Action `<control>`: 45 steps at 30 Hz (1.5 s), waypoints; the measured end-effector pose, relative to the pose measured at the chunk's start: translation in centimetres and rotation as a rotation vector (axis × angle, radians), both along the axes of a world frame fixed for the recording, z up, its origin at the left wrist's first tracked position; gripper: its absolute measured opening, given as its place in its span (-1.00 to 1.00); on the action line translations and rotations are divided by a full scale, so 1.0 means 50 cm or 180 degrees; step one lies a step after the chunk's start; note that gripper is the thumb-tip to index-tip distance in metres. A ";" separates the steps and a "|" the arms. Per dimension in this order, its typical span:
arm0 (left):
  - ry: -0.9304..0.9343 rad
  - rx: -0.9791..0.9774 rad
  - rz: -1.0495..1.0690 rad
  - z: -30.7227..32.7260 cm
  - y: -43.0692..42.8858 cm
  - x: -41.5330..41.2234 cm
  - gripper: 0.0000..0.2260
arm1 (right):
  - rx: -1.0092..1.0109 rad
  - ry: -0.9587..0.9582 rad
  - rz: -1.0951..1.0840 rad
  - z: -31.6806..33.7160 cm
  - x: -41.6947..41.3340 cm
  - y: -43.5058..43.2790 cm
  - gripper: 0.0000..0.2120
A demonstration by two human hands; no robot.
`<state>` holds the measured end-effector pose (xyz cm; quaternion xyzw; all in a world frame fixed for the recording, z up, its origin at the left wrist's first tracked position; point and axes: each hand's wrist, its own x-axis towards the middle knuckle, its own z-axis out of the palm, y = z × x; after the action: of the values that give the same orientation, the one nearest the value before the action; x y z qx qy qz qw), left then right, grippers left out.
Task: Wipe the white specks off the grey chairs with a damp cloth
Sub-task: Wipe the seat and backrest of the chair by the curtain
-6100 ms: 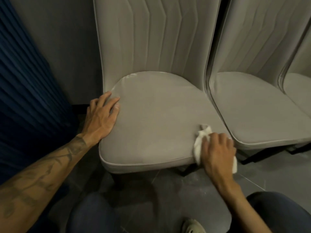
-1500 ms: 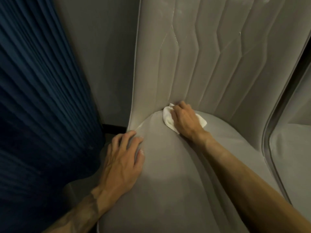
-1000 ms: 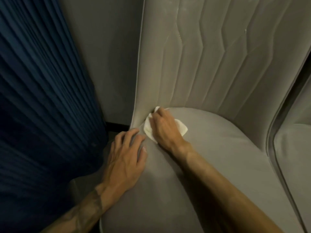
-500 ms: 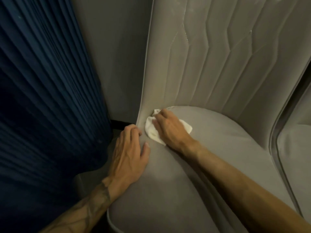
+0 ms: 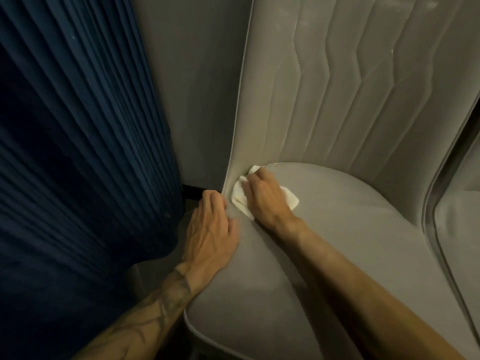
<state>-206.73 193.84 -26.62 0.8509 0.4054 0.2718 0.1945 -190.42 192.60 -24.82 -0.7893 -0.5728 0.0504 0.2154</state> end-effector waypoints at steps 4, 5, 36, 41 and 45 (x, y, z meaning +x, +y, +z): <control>-0.0079 -0.0076 -0.0010 -0.003 0.000 -0.002 -0.84 | 0.0036 0.0040 0.0693 -0.009 -0.018 -0.041 -0.71; -0.0040 -0.0050 -0.0030 -0.003 0.000 -0.003 -0.83 | -0.0021 -0.0119 0.0715 -0.002 0.009 -0.034 -0.72; -0.0277 -0.1284 0.0179 -0.035 -0.009 -0.120 -0.79 | 0.0164 0.0108 0.1546 -0.006 -0.135 -0.098 -0.61; -0.0040 -0.1307 0.0188 -0.039 -0.040 -0.162 -0.72 | 0.0342 -0.0081 0.0812 0.016 -0.087 -0.032 -0.69; -0.0303 -0.1314 0.0284 -0.044 -0.056 -0.163 -0.91 | 0.0525 -0.0082 0.1816 -0.006 -0.192 -0.072 -0.79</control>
<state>-214.89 191.02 -28.83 0.7604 0.4801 0.2312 0.3713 -200.02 189.02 -25.14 -0.5768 -0.7764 0.0522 0.2486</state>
